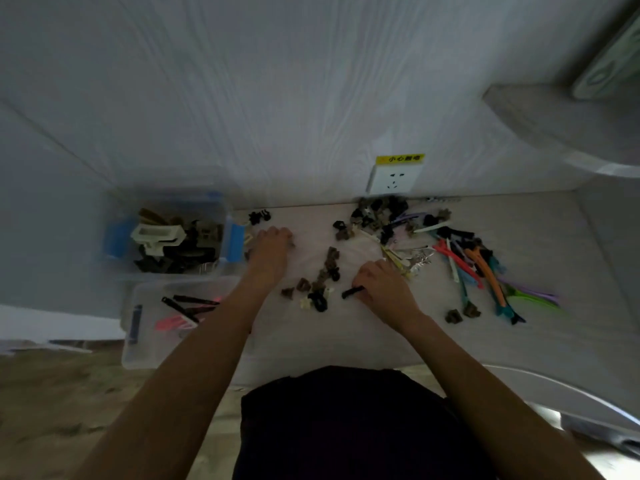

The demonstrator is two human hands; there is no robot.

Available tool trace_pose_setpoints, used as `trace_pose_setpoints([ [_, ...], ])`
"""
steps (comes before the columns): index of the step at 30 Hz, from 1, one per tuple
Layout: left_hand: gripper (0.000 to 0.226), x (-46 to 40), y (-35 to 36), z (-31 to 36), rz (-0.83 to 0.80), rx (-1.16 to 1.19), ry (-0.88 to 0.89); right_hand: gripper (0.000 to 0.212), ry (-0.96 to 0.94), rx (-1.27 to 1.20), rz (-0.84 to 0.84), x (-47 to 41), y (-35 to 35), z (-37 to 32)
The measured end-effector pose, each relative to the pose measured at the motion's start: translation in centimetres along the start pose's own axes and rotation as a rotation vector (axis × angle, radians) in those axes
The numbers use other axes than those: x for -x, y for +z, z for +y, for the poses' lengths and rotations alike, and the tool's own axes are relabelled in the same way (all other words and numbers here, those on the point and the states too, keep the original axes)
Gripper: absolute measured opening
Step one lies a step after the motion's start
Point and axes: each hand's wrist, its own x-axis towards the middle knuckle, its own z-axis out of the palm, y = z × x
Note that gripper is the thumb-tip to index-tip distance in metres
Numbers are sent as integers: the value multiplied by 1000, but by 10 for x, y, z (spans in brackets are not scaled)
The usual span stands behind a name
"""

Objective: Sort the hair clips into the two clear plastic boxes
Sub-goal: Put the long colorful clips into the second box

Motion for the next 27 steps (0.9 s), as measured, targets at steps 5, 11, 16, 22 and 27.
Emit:
trace_pose_setpoints([
  [5,19,-6,0,11,55,28,139,15,318,-461,259,10,-31,11],
  [11,20,29,-8,84,128,503,261,11,696,-802,393,31,-39,41],
  [16,36,43,30,127,-202,517,157,8,748,-580,185,47,-22,44],
  [22,55,40,46,131,-79,237,124,6,663,-489,186,38,-28,43],
  [27,56,44,54,123,-111,165,66,35,494,-222,111,4,-24,45],
])
